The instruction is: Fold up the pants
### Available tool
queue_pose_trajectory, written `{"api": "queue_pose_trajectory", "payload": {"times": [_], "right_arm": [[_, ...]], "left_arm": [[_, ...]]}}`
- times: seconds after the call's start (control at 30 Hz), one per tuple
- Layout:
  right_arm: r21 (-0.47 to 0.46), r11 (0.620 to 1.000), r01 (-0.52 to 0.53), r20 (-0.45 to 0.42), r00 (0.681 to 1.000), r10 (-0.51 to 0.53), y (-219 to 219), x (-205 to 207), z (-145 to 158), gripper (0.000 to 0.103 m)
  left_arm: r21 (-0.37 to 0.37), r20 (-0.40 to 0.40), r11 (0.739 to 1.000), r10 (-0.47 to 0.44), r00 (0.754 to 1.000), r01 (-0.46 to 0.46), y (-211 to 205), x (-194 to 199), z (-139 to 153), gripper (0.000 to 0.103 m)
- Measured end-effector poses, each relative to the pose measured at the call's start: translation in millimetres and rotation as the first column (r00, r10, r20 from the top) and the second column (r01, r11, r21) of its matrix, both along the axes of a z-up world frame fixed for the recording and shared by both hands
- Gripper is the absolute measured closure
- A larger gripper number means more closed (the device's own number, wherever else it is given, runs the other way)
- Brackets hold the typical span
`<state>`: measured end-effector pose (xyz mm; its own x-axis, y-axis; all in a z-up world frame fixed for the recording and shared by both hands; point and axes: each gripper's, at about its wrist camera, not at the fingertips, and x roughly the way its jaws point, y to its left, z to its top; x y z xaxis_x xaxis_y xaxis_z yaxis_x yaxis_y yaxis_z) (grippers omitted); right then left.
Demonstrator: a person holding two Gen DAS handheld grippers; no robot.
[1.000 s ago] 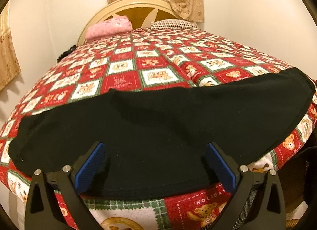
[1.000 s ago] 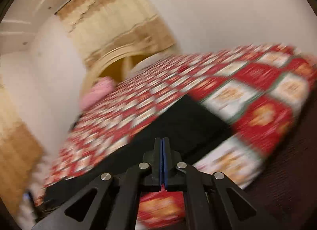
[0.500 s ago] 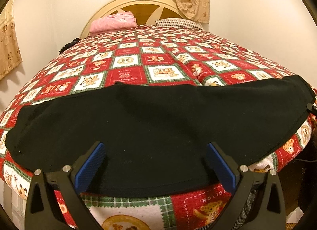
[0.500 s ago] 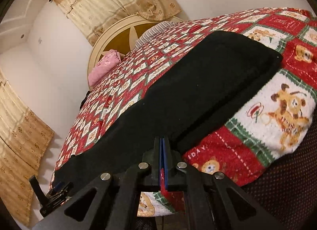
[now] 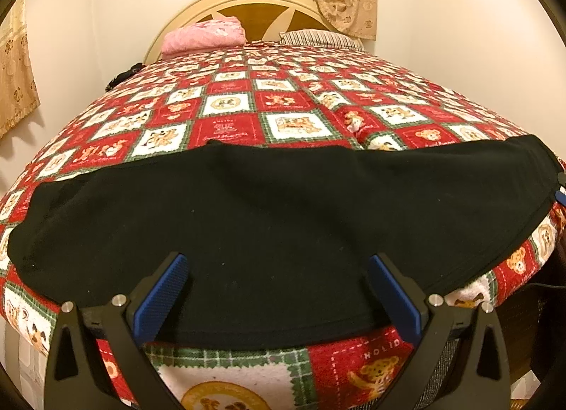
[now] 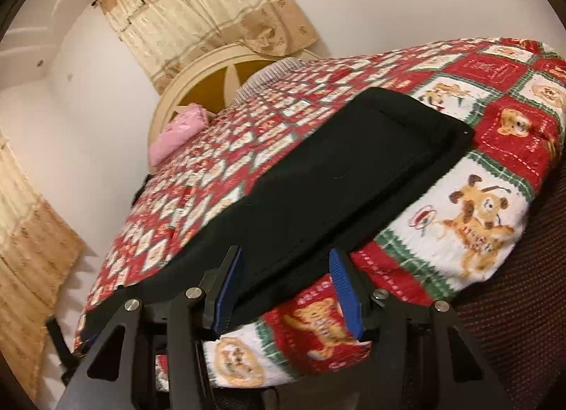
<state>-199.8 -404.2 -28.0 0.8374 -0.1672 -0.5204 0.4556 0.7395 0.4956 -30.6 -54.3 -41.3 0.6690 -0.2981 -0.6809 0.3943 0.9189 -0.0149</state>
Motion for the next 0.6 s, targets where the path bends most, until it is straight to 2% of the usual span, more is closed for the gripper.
{"api": "queue_pose_trajectory", "payload": {"times": [0.2, 0.27, 0.33, 0.43, 0.6], "right_arm": [[-0.023, 1.000, -0.003, 0.003, 1.000, 0.003, -5.6, 18.4, 1.8, 0.051], [-0.012, 1.000, -0.010, 0.008, 1.000, 0.010, -7.7, 25.1, 0.3, 0.057], [0.001, 1.000, 0.001, -0.012, 1.000, -0.001, -11.3, 30.0, -3.6, 0.098], [0.021, 1.000, 0.002, -0.006, 1.000, -0.002, -14.3, 24.3, -8.3, 0.100], [-0.075, 0.997, 0.002, -0.011, 1.000, -0.003, -1.9, 9.3, 6.1, 0.100]], "left_arm": [[-0.003, -0.006, 1.000, 0.003, 1.000, -0.003, 0.1, 0.7, -0.3, 0.000], [-0.004, -0.001, 1.000, 0.002, 1.000, -0.002, 0.2, 0.4, 0.6, 0.000], [-0.002, 0.003, 1.000, 0.002, 1.000, -0.002, 0.3, 0.0, 1.1, 0.000], [-0.001, 0.001, 1.000, 0.002, 1.000, -0.002, 1.1, 0.5, 0.9, 0.000], [0.005, 0.005, 1.000, -0.002, 1.000, 0.002, -0.4, 0.2, 1.6, 0.000]]}}
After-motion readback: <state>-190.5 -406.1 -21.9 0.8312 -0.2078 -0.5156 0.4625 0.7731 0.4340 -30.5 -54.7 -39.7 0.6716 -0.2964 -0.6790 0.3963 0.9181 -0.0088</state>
